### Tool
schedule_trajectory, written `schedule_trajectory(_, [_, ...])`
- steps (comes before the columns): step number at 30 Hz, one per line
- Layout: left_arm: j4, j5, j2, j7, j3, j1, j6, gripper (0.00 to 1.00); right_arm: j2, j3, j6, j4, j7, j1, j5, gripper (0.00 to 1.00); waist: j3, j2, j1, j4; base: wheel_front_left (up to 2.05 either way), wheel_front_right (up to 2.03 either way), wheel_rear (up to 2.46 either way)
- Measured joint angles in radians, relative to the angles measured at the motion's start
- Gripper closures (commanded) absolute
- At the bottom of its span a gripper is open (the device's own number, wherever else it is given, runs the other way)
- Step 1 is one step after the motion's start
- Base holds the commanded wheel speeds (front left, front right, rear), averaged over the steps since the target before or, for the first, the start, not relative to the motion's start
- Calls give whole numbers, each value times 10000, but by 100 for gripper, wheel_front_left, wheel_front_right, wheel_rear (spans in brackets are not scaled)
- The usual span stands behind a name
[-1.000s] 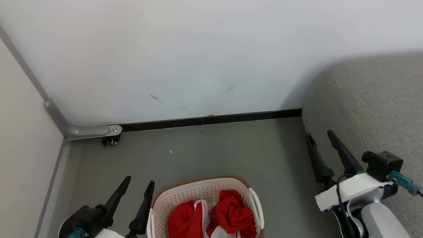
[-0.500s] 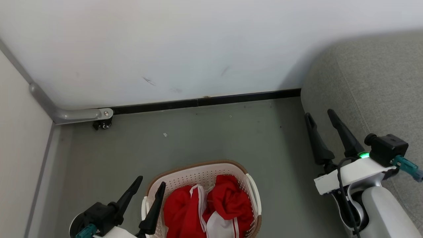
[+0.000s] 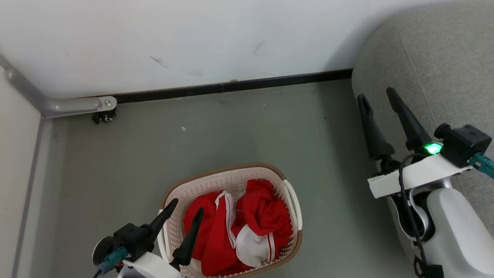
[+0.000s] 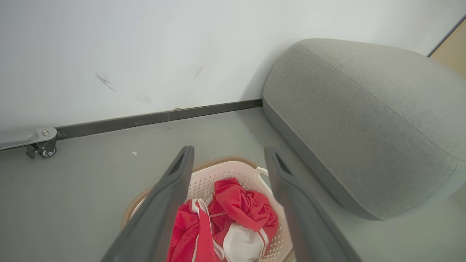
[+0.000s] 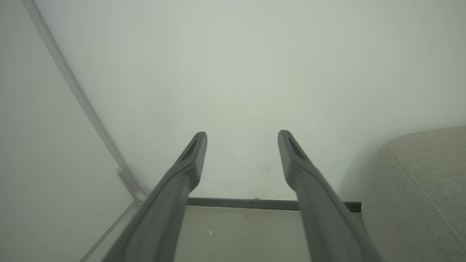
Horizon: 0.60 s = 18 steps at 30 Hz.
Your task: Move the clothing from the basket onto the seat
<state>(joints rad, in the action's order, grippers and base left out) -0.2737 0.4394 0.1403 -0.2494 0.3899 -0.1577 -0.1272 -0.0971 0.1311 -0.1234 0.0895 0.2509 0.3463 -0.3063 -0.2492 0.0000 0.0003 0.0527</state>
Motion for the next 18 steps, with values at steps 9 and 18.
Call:
schedule_trajectory(9, [-1068,-19,54,10,194,-744,0,0,-21,82,0,-282,2,618,2,0,-847,0,0,101,0,0,0])
schedule_trajectory(18, [-1885,-510,-105,293,476,-1750,2,0,-94,59,0,-525,13,1185,2,0,-1715,0,0,212,0,0,0])
